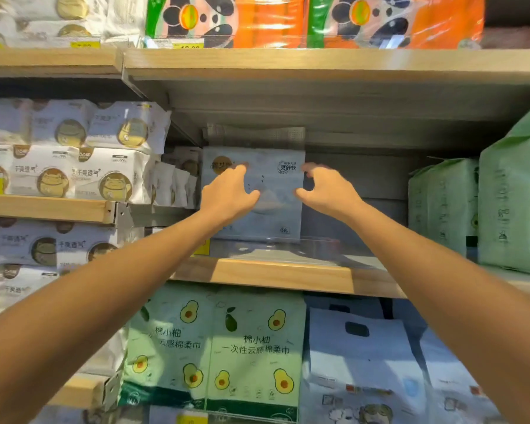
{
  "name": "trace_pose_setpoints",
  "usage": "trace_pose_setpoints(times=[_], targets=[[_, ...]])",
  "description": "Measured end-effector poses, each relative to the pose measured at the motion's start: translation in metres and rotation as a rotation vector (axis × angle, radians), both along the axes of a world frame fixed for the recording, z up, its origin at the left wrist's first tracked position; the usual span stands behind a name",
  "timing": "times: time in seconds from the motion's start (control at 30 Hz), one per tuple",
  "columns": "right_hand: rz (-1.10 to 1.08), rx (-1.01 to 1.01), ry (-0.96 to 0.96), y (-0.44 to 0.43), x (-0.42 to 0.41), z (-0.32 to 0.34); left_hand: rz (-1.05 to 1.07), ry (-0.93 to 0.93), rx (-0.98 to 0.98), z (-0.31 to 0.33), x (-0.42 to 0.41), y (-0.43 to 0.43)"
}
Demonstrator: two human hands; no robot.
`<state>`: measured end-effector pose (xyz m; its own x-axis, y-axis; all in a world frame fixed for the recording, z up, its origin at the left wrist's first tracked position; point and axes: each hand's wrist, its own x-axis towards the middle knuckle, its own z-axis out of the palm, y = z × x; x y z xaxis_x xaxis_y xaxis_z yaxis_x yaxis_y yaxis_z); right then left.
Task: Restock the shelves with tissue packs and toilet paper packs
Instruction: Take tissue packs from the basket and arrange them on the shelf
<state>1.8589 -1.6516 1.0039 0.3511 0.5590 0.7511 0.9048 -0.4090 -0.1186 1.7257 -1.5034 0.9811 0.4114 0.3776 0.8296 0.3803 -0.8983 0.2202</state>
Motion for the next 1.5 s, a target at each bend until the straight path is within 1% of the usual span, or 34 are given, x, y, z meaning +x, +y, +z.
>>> trace_pose_setpoints(times=[0.1, 0.2, 0.37, 0.5, 0.67, 0.77, 0.9, 1.07, 1.17, 1.3, 1.4, 1.5], targets=[[0.042, 0.041, -0.093, -0.024, -0.027, -0.014, -0.094, -0.079, -0.001, -0.013, -0.018, -0.021], [0.098, 0.078, -0.135, -0.050, -0.052, -0.030, -0.148, -0.111, 0.027, -0.029, -0.037, -0.048], [0.118, 0.080, -0.123, -0.095, -0.094, -0.061, -0.251, -0.087, 0.004, -0.059, -0.073, -0.097], [0.123, 0.104, -0.058, -0.135, -0.131, -0.094, -0.324, -0.041, -0.047, -0.087, -0.104, -0.136], [0.133, 0.044, 0.070, -0.187, -0.170, -0.147, -0.394, 0.068, -0.116, -0.133, -0.141, -0.183], [0.114, -0.023, 0.153, -0.222, -0.184, -0.189, -0.452, 0.147, -0.204, -0.170, -0.153, -0.214], [0.075, -0.060, 0.278, -0.272, -0.196, -0.250, -0.517, 0.270, -0.283, -0.225, -0.156, -0.260], [-0.005, -0.195, 0.427, -0.327, -0.190, -0.331, -0.587, 0.445, -0.392, -0.298, -0.146, -0.317], [-0.057, -0.234, 0.534, -0.358, -0.182, -0.380, -0.611, 0.518, -0.475, -0.350, -0.132, -0.346], [-0.089, -0.293, 0.695, -0.404, -0.159, -0.455, -0.629, 0.670, -0.651, -0.431, -0.110, -0.383], [-0.113, -0.388, 0.851, -0.438, -0.139, -0.516, -0.599, 0.807, -0.779, -0.494, -0.094, -0.411], [-0.139, -0.429, 0.971, -0.466, -0.119, -0.575, -0.545, 0.945, -0.911, -0.558, -0.081, -0.436]])
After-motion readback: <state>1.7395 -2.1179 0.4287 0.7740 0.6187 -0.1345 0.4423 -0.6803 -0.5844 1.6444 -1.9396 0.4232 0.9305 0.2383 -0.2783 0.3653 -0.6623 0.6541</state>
